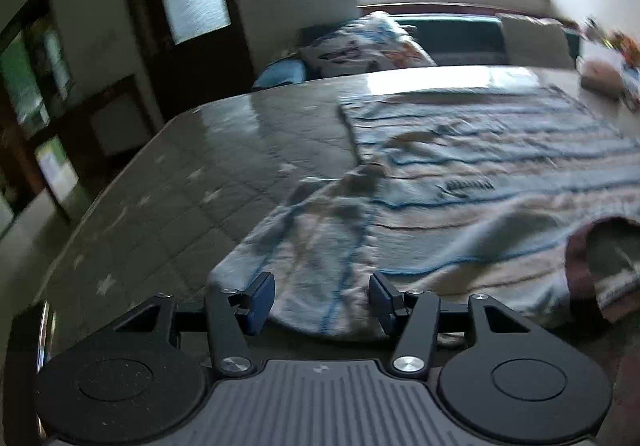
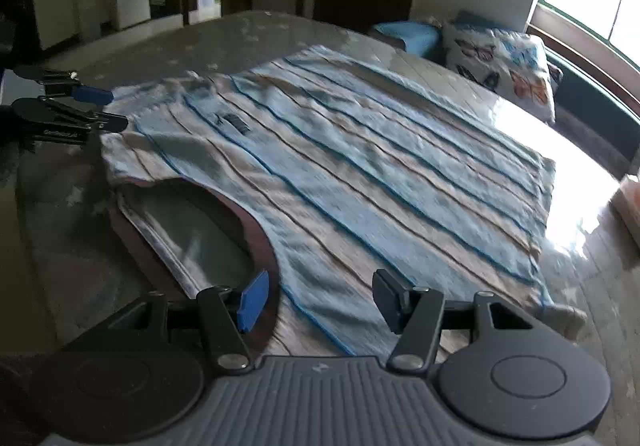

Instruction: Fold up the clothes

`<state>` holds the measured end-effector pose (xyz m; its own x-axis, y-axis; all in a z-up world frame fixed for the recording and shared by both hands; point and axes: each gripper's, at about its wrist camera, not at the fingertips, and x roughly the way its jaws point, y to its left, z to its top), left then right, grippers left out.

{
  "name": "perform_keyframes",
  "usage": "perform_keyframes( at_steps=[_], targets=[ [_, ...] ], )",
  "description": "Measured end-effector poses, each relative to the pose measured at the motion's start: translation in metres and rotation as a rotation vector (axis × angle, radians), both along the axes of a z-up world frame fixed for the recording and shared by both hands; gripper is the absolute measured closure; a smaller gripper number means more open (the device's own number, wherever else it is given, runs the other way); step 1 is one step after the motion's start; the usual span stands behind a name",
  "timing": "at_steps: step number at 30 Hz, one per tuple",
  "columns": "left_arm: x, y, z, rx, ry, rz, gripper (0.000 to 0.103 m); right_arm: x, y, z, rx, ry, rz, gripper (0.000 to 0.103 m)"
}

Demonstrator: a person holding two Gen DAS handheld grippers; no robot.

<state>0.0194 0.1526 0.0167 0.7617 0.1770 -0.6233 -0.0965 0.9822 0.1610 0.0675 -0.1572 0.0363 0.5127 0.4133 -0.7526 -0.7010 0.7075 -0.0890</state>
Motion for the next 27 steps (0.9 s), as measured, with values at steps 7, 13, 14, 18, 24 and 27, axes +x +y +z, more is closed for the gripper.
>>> perform_keyframes(
  at_steps=[7,13,14,18,24,27],
  targets=[
    [-0.003,0.013,-0.003,-0.021,0.020,0.083,0.048,-0.001,0.018,-0.010,0.039,0.041,0.024,0.063],
    [-0.019,-0.008,0.013,-0.055,-0.017,-0.017,0.049,-0.010,0.018,-0.010,0.032,0.030,0.024,0.076],
    [-0.020,-0.017,0.016,-0.071,-0.026,-0.060,0.049,-0.009,0.019,-0.009,0.036,0.026,0.022,0.076],
    [-0.024,-0.055,0.026,-0.121,-0.049,-0.249,0.049,-0.005,0.023,-0.009,0.051,0.024,0.017,0.087],
    [-0.013,-0.104,0.013,-0.070,-0.023,-0.441,0.054,-0.013,0.026,-0.011,0.041,0.002,0.026,0.098],
    [-0.001,-0.111,0.005,-0.078,0.015,-0.447,0.082,-0.013,0.024,-0.009,0.047,-0.005,0.020,0.101]
  ],
)
